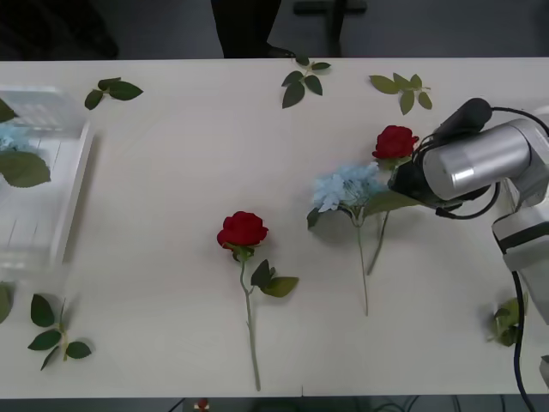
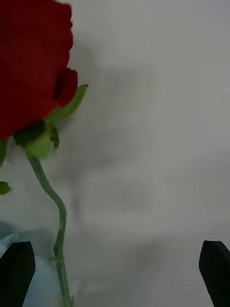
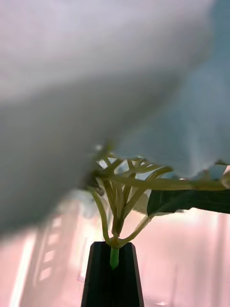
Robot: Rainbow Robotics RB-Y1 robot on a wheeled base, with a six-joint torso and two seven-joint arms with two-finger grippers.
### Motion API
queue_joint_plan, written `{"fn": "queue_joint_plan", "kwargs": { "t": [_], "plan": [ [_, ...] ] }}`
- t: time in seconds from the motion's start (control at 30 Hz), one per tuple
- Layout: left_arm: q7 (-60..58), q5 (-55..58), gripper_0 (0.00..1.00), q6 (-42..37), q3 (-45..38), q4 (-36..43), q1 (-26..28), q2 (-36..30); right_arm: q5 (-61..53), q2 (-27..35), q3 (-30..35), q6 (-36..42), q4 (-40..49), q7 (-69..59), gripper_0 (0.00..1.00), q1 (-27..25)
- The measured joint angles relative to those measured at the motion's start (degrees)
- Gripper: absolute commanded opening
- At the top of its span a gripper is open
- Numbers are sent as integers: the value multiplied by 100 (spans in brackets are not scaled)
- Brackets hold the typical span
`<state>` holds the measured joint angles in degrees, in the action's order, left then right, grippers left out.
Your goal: Place the red flowers into the right box and the blue flowers into the left box. If a person shows an open palm, hand one flower to the person first, then continue sorting.
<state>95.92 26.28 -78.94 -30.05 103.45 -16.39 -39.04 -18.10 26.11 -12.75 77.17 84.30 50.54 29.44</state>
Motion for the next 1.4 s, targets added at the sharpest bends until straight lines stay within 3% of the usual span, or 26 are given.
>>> {"fn": "queue_joint_plan", "kwargs": {
  "t": [0.23, 0.47, 0.6, 0.63, 0.67, 0.7, 0.73, 0.8, 0.9, 1.1, 1.2, 1.4],
  "plan": [
    [484, -236, 0, 868, -272, -964, 53, 0, 106, -135, -194, 0, -27, -38, 100, 0],
    [483, -285, 0, 1800, 57, -1851, 51, 0, 353, -277, -255, -202, -505, -38, 100, 115],
    [483, -339, 0, 1922, 227, -2019, 51, 0, 430, -277, -465, -269, -748, -38, 100, 262],
    [483, -344, 0, 1922, 245, -2019, 51, 0, 430, -277, -491, -269, -760, -38, 83, 281],
    [483, -344, 2, 1922, 252, -2019, 50, 0, 430, -277, -501, -269, -761, -38, 49, 290],
    [483, -344, 11, 1922, 252, -2019, 50, 0, 430, -277, -498, -269, -761, -38, 6, 292],
    [483, -344, 17, 1922, 252, -2019, 50, 0, 430, -277, -490, -269, -761, -38, 0, 291],
    [483, -341, 33, 1922, 252, -2019, 50, 0, 430, -277, -465, -269, -761, -39, 0, 291],
    [483, -298, 47, 1922, 252, -2019, 50, 0, 430, -277, -441, -269, -761, -40, 0, 291],
    [483, -158, 60, 1726, 332, -1903, 50, 0, 429, -277, -441, -269, -761, -42, 0, 291],
    [483, -80, 67, 1184, 423, -1565, 49, 0, 428, -277, -441, -268, -760, -42, 0, 292],
    [478, 496, 70, -26, 435, -491, 49, 1, 195, -183, -308, 188, -539, -42, 0, 293]
  ]
}}
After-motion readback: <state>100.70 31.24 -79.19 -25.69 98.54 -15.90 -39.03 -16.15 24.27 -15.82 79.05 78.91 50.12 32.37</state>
